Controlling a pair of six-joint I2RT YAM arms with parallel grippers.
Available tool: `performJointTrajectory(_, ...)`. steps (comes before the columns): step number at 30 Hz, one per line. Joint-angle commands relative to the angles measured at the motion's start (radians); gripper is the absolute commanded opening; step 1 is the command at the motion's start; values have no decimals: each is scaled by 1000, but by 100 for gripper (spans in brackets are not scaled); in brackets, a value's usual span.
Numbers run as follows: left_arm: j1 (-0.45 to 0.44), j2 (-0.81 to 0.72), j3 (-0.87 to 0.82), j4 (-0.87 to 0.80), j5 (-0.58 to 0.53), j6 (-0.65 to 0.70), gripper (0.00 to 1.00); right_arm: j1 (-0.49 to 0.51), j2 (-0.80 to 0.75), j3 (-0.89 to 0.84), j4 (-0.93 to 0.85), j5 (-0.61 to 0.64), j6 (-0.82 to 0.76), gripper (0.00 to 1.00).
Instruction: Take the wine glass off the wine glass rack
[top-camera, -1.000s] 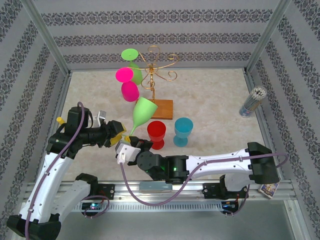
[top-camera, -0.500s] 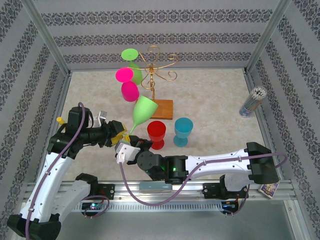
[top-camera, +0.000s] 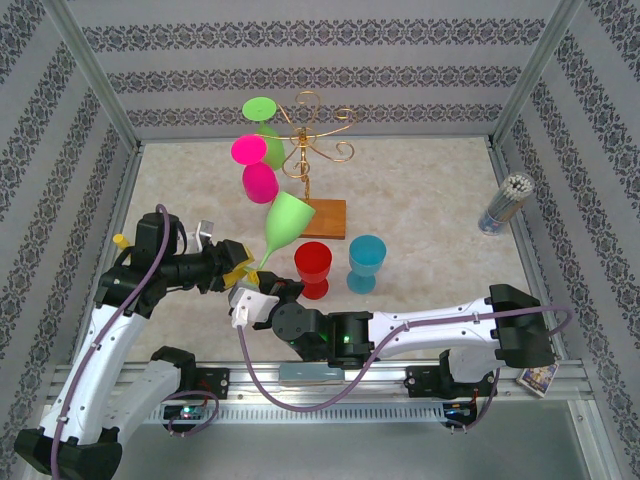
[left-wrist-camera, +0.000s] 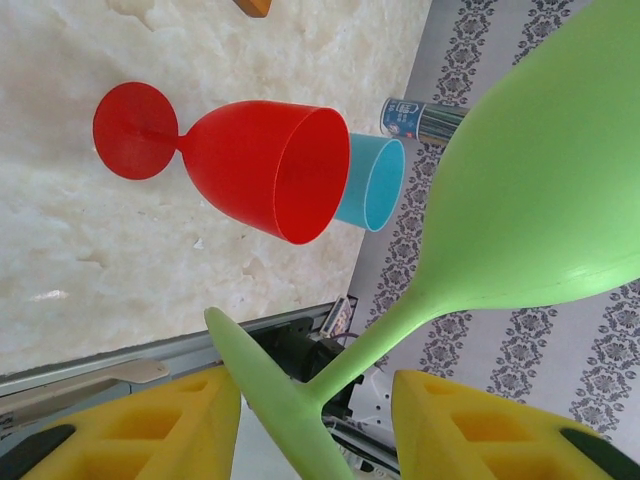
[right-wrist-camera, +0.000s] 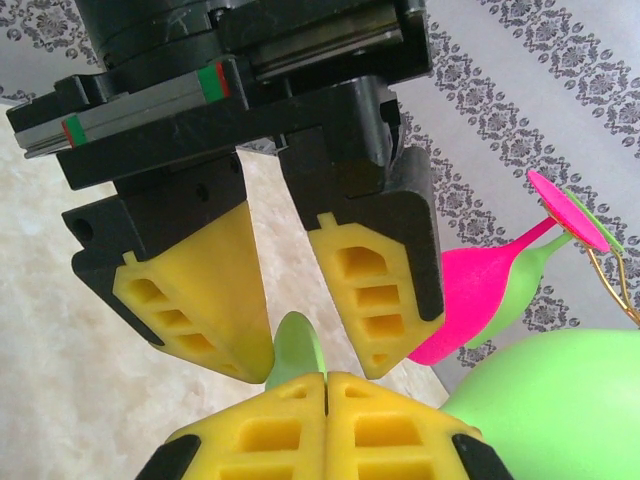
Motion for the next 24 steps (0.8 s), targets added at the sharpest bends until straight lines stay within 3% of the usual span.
performJointTrajectory(1,13,-14,-8,43,27,-17,44,-3,3,13,26,18,6,0)
performJointTrajectory(14,13,-19,-22,60,32,-28,36,-8,3,22,29,8,4,0)
performJointTrajectory(24,13,-22,-36,75,36,-34,19,-8,-13,39,21,-16,12,0)
